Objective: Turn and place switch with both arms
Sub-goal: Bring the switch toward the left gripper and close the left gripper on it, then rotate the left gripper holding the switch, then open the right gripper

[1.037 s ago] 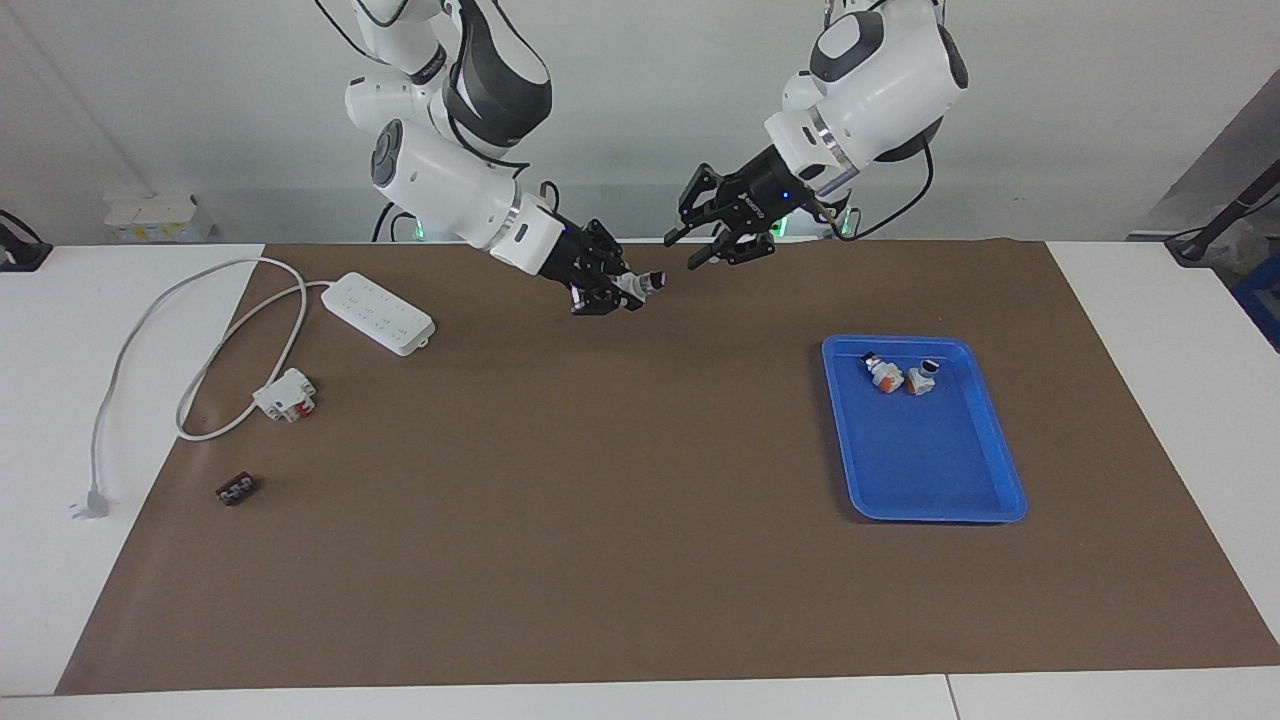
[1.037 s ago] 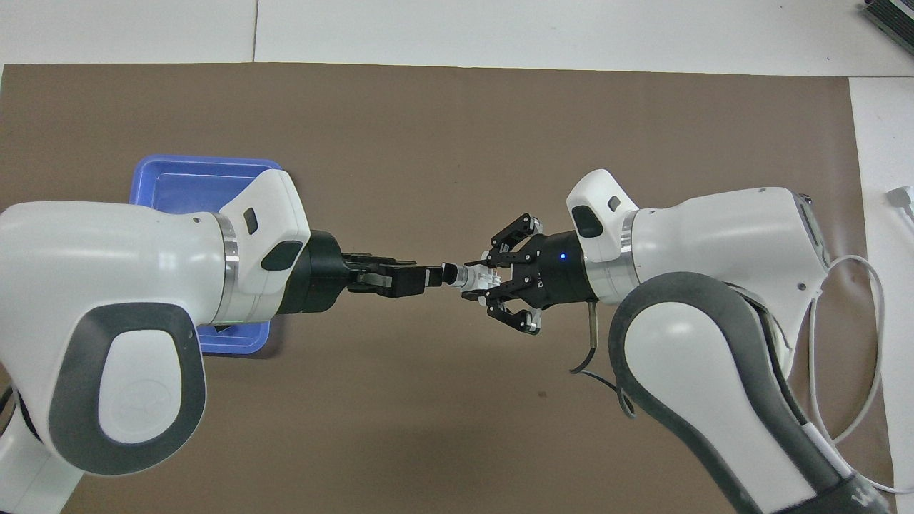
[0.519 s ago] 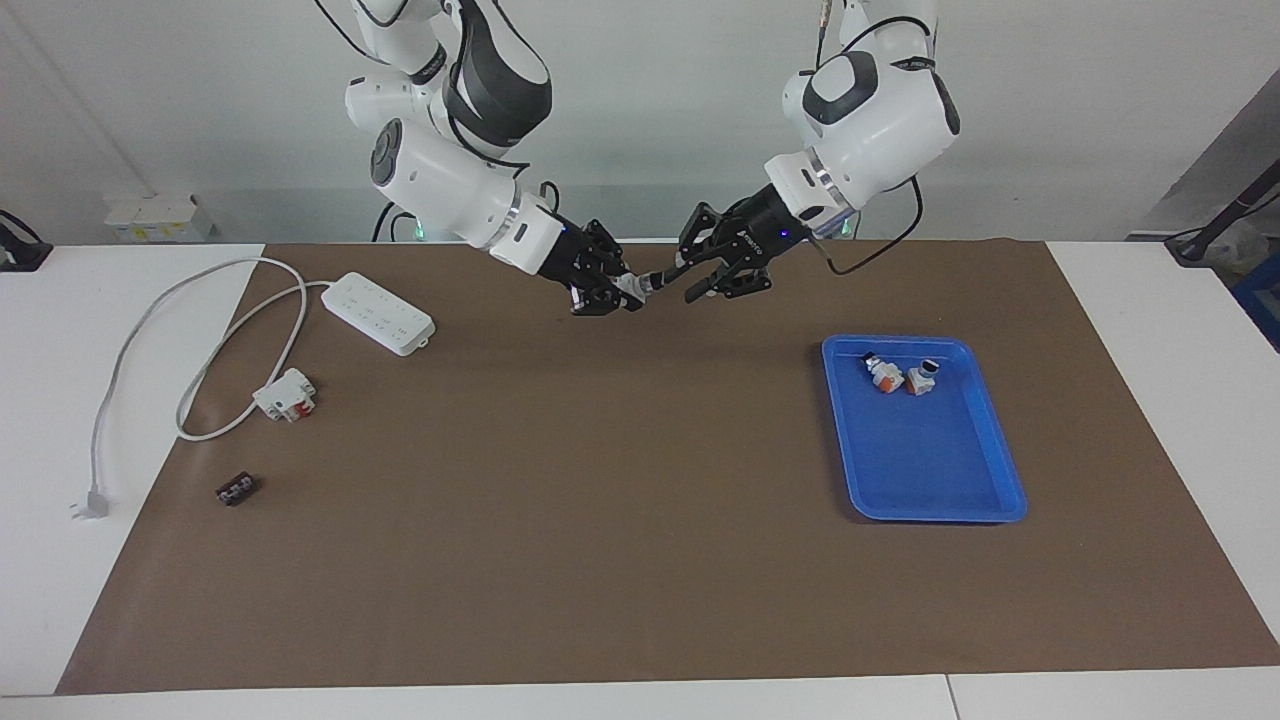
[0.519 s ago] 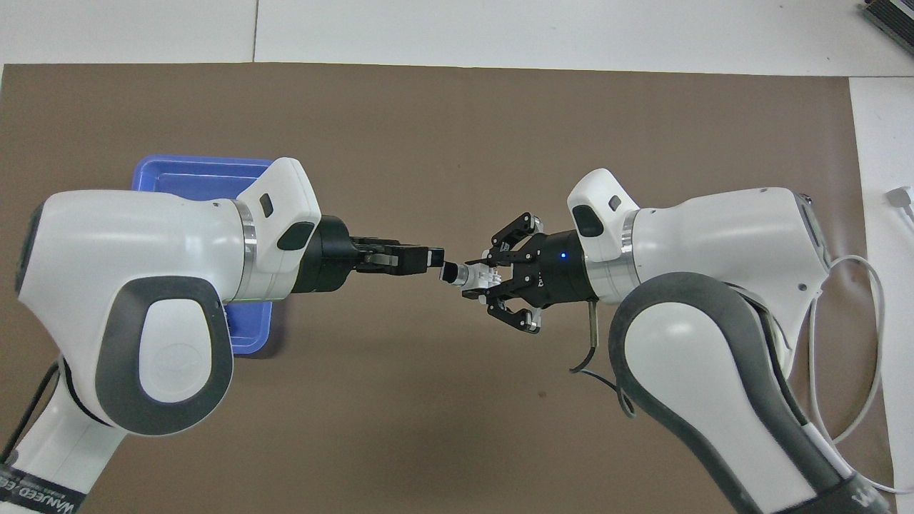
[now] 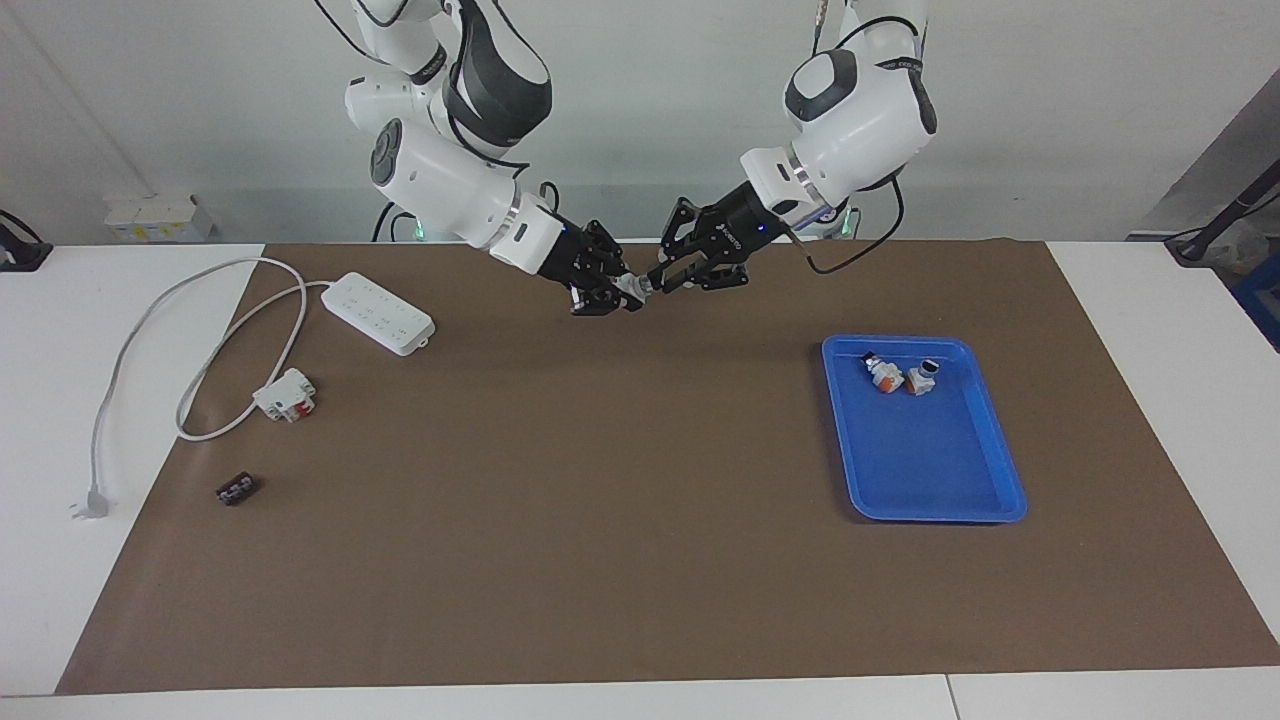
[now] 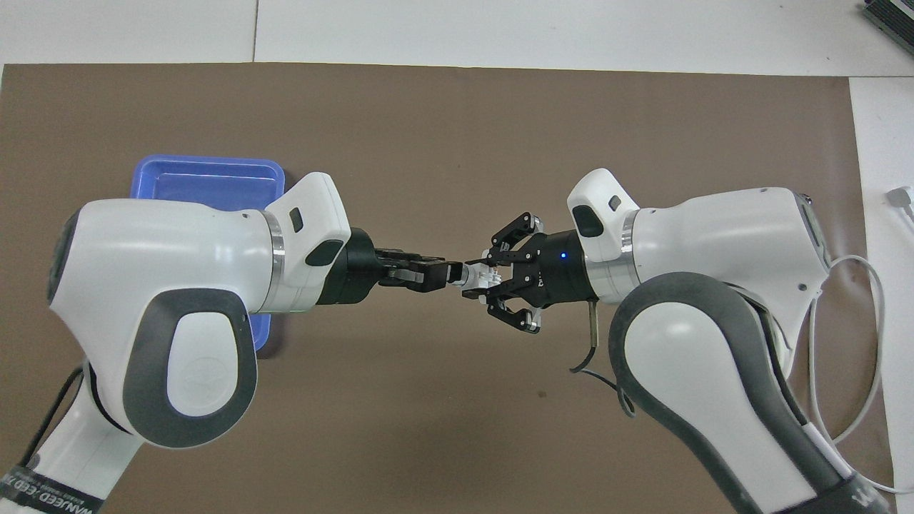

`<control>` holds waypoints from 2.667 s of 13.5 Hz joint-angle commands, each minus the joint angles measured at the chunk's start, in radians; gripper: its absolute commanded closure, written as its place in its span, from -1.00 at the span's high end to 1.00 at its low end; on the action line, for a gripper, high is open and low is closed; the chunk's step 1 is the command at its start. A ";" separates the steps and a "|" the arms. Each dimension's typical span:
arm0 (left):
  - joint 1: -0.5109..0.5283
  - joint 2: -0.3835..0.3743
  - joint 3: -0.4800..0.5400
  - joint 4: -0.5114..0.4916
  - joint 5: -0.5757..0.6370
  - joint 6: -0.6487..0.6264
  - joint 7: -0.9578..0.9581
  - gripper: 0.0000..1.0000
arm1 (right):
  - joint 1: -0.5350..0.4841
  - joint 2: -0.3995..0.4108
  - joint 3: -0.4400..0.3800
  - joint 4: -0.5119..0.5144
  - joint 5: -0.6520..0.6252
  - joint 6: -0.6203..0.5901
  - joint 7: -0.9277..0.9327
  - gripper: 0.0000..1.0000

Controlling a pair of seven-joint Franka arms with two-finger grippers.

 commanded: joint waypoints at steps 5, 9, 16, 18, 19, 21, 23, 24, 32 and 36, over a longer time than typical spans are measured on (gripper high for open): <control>-0.018 -0.008 0.015 -0.015 -0.016 0.003 0.091 -0.63 | -0.001 -0.024 0.001 -0.026 0.009 0.017 -0.025 -1.00; -0.018 -0.009 0.015 -0.018 -0.011 -0.003 0.113 -1.00 | -0.001 -0.025 0.001 -0.026 0.009 0.017 -0.025 -1.00; -0.026 -0.014 0.016 -0.018 -0.008 -0.046 0.065 -1.00 | -0.003 -0.027 0.000 -0.026 0.009 0.008 -0.024 -1.00; -0.030 -0.014 0.015 -0.016 -0.008 -0.050 -0.089 -1.00 | -0.003 -0.027 0.000 -0.026 0.009 0.006 -0.024 -1.00; -0.036 -0.014 0.015 -0.015 -0.008 -0.050 -0.170 -1.00 | -0.003 -0.027 0.000 -0.026 0.009 0.008 -0.021 -1.00; -0.036 -0.017 0.013 -0.015 -0.010 -0.052 -0.266 -1.00 | -0.004 -0.027 0.000 -0.026 0.009 0.005 -0.024 -1.00; -0.036 -0.021 0.013 -0.011 -0.010 -0.063 -0.423 -1.00 | -0.006 -0.027 0.000 -0.026 0.009 0.003 -0.024 -1.00; -0.038 -0.026 0.013 -0.008 -0.010 -0.066 -0.541 -1.00 | -0.006 -0.027 -0.002 -0.026 0.009 0.003 -0.024 -1.00; -0.036 -0.049 0.016 0.002 -0.007 -0.090 -1.184 -1.00 | -0.009 -0.027 -0.002 -0.026 0.007 0.001 -0.022 -1.00; -0.038 -0.048 0.013 0.034 0.038 -0.087 -1.466 -1.00 | -0.012 -0.027 -0.002 -0.026 0.000 -0.002 -0.024 -1.00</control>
